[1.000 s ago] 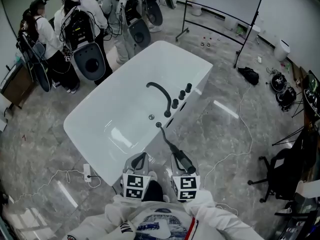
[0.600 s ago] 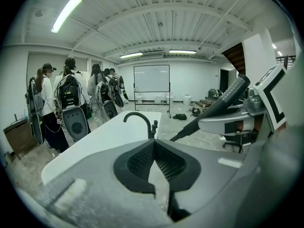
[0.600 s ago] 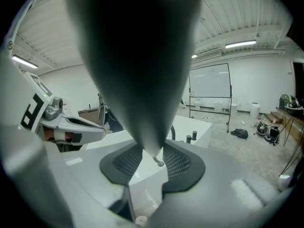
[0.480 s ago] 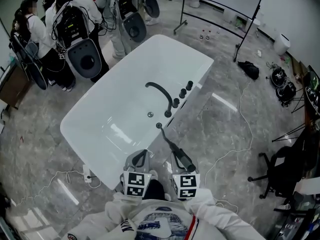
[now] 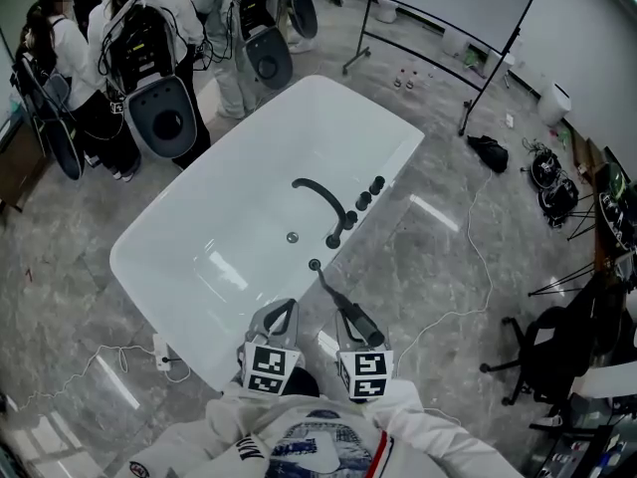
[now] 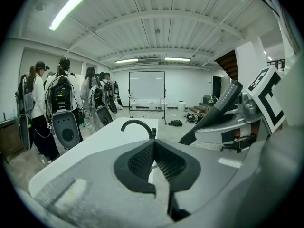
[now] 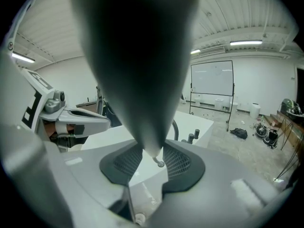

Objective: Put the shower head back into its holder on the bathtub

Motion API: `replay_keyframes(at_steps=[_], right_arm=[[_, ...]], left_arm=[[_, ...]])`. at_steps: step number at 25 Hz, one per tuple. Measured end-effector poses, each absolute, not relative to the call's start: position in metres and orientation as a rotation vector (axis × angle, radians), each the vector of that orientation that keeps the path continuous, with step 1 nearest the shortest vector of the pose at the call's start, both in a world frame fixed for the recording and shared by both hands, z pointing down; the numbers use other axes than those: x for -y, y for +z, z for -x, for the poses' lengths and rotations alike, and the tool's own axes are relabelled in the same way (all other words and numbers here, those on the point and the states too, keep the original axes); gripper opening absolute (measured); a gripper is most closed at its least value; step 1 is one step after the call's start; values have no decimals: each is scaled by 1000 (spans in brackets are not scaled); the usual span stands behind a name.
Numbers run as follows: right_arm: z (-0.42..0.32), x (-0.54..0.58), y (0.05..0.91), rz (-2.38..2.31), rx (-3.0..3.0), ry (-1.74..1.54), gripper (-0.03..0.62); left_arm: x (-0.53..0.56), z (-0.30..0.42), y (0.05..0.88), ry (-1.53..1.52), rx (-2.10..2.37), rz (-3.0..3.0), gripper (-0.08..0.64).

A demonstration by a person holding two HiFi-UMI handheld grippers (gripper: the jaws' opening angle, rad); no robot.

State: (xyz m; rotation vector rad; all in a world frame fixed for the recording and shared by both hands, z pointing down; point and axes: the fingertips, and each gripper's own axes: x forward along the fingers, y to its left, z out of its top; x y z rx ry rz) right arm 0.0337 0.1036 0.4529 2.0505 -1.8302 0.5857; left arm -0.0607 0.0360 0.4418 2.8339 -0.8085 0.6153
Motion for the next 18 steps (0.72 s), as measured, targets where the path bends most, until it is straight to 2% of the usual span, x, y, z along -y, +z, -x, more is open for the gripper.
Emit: replay_keyframes(at_steps=[18], right_arm=[[-36, -70, 468, -2065, 1745, 595, 137]], left_arm=[[-2, 71, 468, 659, 728, -2799, 0]])
